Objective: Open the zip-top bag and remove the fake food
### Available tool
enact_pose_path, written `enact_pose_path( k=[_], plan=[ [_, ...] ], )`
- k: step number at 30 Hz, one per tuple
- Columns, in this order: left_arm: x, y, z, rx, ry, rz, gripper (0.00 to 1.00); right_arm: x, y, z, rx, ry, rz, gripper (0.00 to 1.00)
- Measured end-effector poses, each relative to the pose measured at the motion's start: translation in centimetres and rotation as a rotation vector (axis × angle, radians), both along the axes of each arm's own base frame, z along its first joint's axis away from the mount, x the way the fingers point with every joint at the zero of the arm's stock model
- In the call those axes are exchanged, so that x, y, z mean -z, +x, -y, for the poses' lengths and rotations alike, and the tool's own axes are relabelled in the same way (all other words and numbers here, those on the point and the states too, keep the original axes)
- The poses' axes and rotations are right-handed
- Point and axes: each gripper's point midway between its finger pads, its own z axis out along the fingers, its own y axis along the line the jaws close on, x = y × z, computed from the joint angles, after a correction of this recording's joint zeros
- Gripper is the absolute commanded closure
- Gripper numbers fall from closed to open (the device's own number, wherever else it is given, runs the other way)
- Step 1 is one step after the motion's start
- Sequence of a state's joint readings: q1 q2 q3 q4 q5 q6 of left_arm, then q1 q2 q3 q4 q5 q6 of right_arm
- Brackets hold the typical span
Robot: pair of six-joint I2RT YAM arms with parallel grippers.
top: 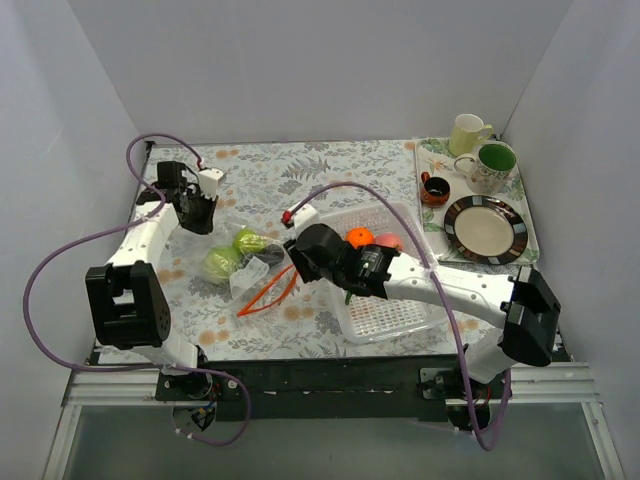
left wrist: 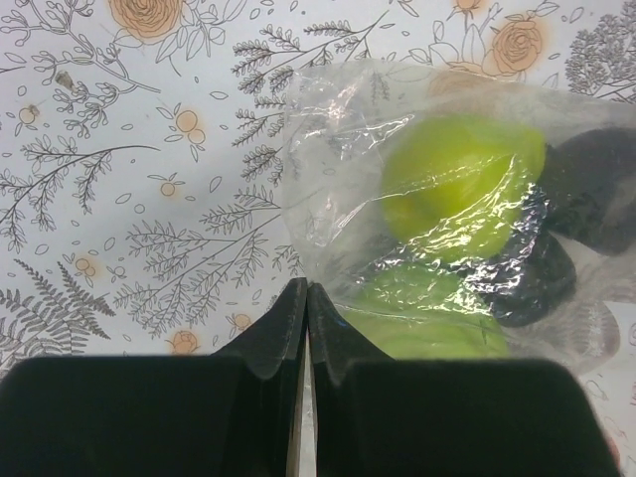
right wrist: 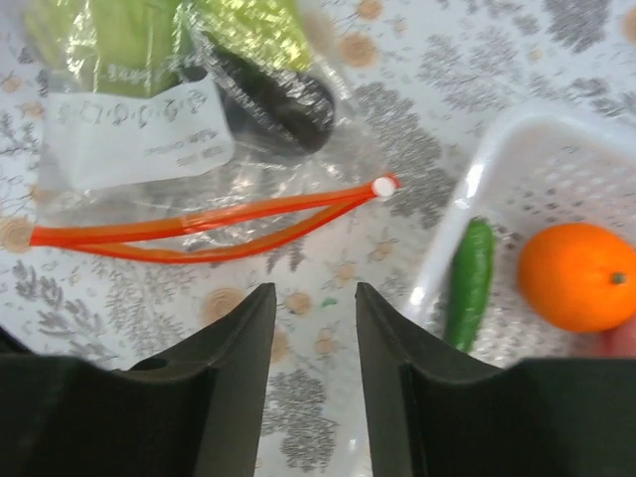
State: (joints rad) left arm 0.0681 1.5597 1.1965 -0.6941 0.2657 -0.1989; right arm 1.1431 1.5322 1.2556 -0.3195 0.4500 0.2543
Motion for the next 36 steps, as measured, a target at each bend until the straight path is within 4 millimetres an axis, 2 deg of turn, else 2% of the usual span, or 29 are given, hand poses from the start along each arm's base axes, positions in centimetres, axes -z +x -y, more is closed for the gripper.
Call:
enact_pose_path(
  k=[2,4,8,10,13,16,20,23,26,32,35,36],
  plan=[
    [-0.6,-0.2,0.2,0.000,-0.013,-0.006,1.00,1.4,-1.4,-1.0,-0.043,0.002,-0.009,0.69],
    [-1.9,-0.5,0.5,0.001,-0.028,-0.007,1.00,3.8,-2.2,-1.2,-0.061,-0.033,-0.031,0.73],
    [-6.7,-0.5,1.3,0.015,-0.063,0.069,1.00,8.9,-2.6,-1.4,-0.071,-0.121,-0.088,0.73],
    [-8.8,-0.6,1.7,0.027,-0.083,0.110,1.00,10.5,-2.6,-1.6,-0.072,-0.144,-0.109,0.73],
    [-9.9,-1.7,2.5,0.049,-0.109,0.132,1.00,12.4,-2.8,-1.9,-0.074,-0.162,-0.136,0.73],
    [-7.8,-3.4,2.7,0.051,-0.117,0.085,1.00,12.6,-2.8,-2.5,-0.079,-0.146,-0.140,0.73],
    [-2.3,-5.6,2.5,0.038,-0.106,-0.045,1.00,12.2,-2.8,-3.8,-0.093,-0.095,-0.142,0.70],
    [0.6,-6.2,1.8,0.024,-0.068,-0.100,1.00,12.4,-2.8,-4.5,-0.103,-0.075,-0.143,0.65],
    [1.9,-4.9,1.0,0.014,-0.029,-0.090,1.00,13.3,-2.6,-5.5,-0.111,-0.079,-0.150,0.60],
    [2.3,0.1,-0.5,0.000,0.052,0.000,1.00,14.2,-2.1,-7.1,-0.128,-0.077,-0.151,0.46],
    [4.2,2.2,-1.5,-0.012,0.095,-0.006,1.00,13.9,-1.9,-7.7,-0.133,-0.068,-0.141,0.42],
    [5.1,2.4,-1.7,-0.015,0.107,-0.023,1.00,13.7,-1.7,-8.0,-0.136,-0.063,-0.135,0.42]
  ],
)
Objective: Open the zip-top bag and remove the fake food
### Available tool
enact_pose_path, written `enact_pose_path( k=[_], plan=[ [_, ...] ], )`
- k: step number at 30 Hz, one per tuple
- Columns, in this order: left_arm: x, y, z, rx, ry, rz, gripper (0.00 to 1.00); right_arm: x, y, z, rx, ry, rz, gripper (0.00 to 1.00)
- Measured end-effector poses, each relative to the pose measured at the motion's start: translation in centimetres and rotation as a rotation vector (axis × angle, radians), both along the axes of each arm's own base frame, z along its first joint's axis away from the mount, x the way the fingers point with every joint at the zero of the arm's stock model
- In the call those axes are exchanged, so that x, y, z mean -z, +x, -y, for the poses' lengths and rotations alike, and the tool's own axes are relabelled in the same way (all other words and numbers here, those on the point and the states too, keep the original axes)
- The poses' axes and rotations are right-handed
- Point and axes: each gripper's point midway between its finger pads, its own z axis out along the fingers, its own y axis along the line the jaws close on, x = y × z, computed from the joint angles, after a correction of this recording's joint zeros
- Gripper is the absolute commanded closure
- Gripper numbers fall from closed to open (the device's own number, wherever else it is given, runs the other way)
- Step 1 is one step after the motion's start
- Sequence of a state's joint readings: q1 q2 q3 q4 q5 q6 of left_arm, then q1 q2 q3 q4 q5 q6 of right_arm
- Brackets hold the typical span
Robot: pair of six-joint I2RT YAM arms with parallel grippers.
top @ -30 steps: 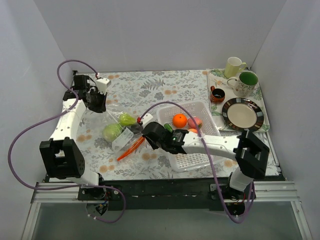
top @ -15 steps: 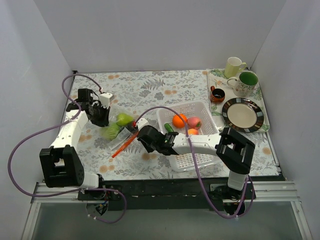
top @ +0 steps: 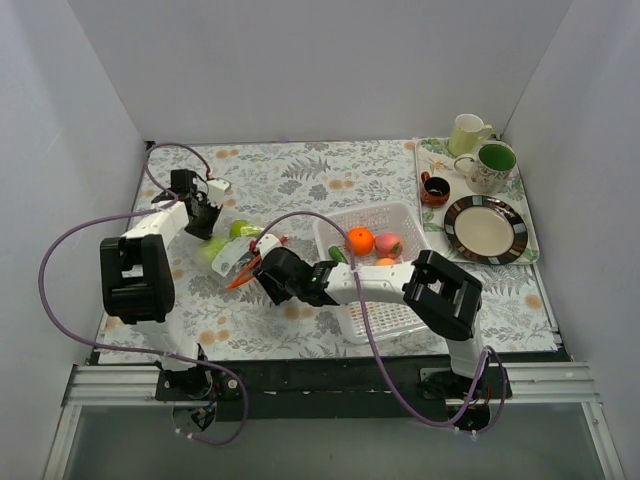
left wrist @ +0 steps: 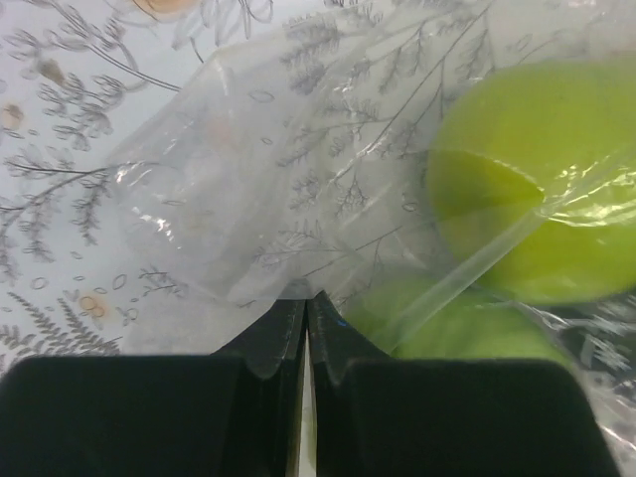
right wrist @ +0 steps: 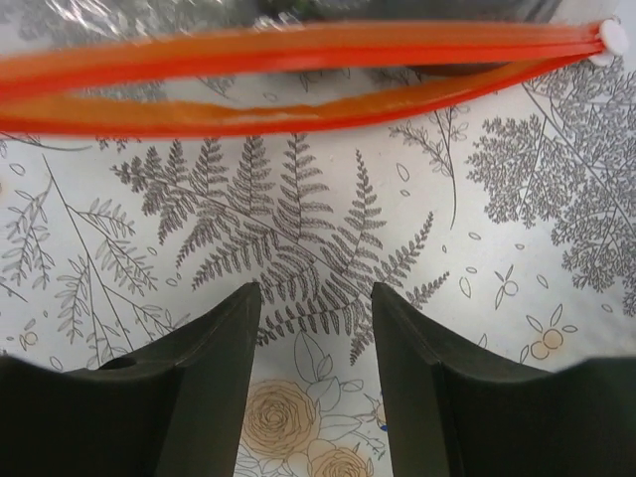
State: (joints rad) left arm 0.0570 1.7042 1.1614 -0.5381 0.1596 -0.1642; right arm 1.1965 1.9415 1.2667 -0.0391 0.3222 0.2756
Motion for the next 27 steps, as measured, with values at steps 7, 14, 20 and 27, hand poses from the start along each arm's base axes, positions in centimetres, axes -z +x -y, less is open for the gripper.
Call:
enact_pose_path(
  k=[7,14,20,27],
  plan=[
    [4.3,-2.6,0.3,0.010,0.022,-0.125,1.00,-1.7,1.6,-2.3,-0.005,0.047,0.057,0.37],
    [4.6,-5.4,0.6,0.034,0.042,-0.114,1.00,-2.5,2.9,-2.4,-0.018,0.072,0.085,0.41],
    [4.6,-5.4,0.4,0.042,0.062,-0.097,1.00,-4.2,2.1,0.7,-0.051,0.098,0.093,0.68],
    [4.6,-5.4,0.3,0.041,0.063,-0.097,1.00,-7.9,2.3,1.9,-0.057,0.169,0.148,0.82]
  ],
)
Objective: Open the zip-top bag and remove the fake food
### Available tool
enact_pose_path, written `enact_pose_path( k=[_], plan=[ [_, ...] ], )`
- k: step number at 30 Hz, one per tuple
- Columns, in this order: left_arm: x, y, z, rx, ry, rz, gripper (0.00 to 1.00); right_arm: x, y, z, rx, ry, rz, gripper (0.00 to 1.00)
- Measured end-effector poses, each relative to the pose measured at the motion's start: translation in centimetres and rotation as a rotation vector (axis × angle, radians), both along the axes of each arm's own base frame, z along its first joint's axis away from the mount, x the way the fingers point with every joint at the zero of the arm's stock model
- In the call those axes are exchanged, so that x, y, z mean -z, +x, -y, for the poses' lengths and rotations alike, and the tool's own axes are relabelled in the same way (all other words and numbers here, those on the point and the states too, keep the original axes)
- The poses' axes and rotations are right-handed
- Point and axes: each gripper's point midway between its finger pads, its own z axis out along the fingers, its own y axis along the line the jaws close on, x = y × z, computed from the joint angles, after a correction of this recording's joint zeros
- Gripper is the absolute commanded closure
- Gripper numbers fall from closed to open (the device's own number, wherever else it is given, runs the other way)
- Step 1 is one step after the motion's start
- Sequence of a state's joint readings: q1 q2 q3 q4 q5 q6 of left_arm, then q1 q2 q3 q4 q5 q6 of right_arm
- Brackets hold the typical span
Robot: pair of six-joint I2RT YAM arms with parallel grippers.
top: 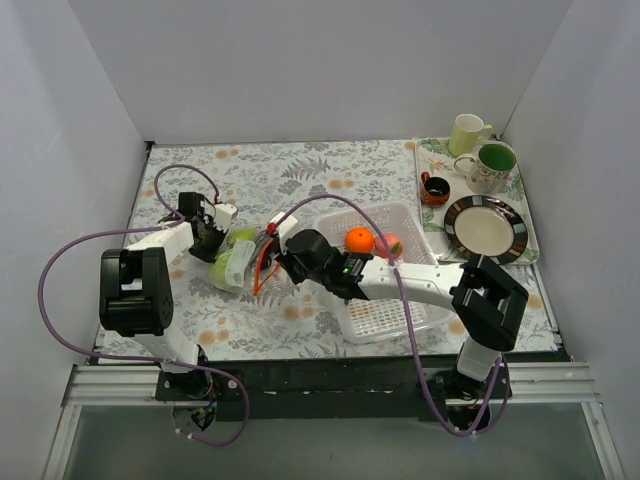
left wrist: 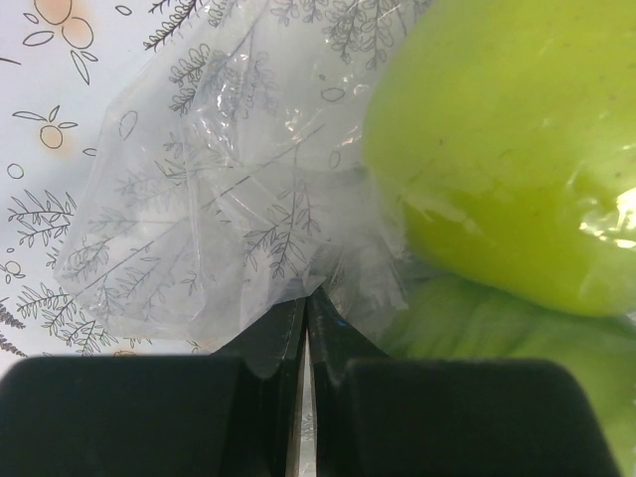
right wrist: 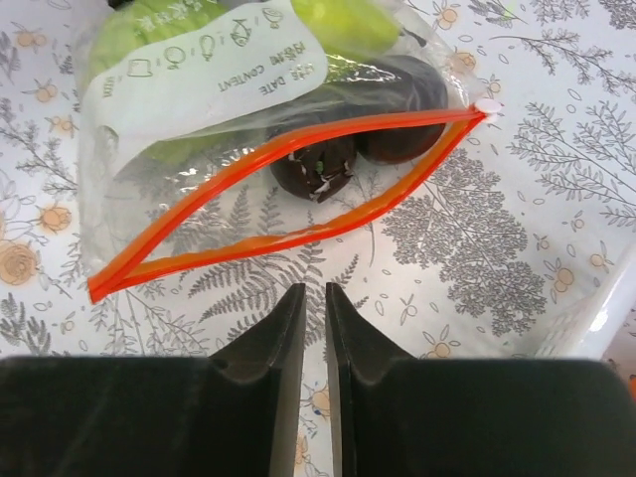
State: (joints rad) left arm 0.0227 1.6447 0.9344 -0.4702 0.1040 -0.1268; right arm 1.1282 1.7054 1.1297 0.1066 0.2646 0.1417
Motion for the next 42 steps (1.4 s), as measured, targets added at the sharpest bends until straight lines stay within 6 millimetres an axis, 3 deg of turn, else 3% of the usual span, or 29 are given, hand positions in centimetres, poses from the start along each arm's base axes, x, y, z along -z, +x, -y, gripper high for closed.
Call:
enact_pose_path(
  k=[5,8,11,12,15,19,27,33,42],
  plan=[
    [0.0,0.0,0.0,0.000,0.000,0.000,1.00,0.9,1.4,-0.3,0.014,-0.017,-0.003,0.85],
    [0.0,0.0,0.0,-0.001,0.001,0.000,1.00,2.1,2.3,-1.3,0.016,-0.034,-0.014,0.78],
    [0.0,-0.2,0.0,-0.001,0.002,-0.001,1.00,3.8,2.4,-2.2,-0.001,-0.053,-0.037,0.57],
    [0.0,-0.2,0.0,-0.002,0.002,-0.001,1.00,4.2,2.4,-2.4,-0.006,-0.056,-0.045,0.44],
    [0.0,-0.2,-0.1,-0.002,0.003,-0.003,1.00,4.8,2.4,-3.4,-0.028,-0.052,-0.065,0.30],
    [0.0,-0.2,-0.1,-0.003,0.002,-0.003,1.00,4.7,2.0,-4.6,-0.068,-0.017,-0.091,0.21],
    [0.0,-0.2,0.0,-0.004,0.001,-0.004,1.00,4.9,2.7,-7.1,-0.081,0.035,-0.109,0.16],
    [0.0,-0.5,0.0,-0.004,0.001,-0.013,1.00,6.7,4.0,-9.0,-0.060,0.031,-0.122,0.18],
    [-0.1,-1.3,-0.2,-0.006,0.009,-0.039,1.00,7.8,5.0,-8.5,-0.003,0.010,-0.122,0.22]
  ],
)
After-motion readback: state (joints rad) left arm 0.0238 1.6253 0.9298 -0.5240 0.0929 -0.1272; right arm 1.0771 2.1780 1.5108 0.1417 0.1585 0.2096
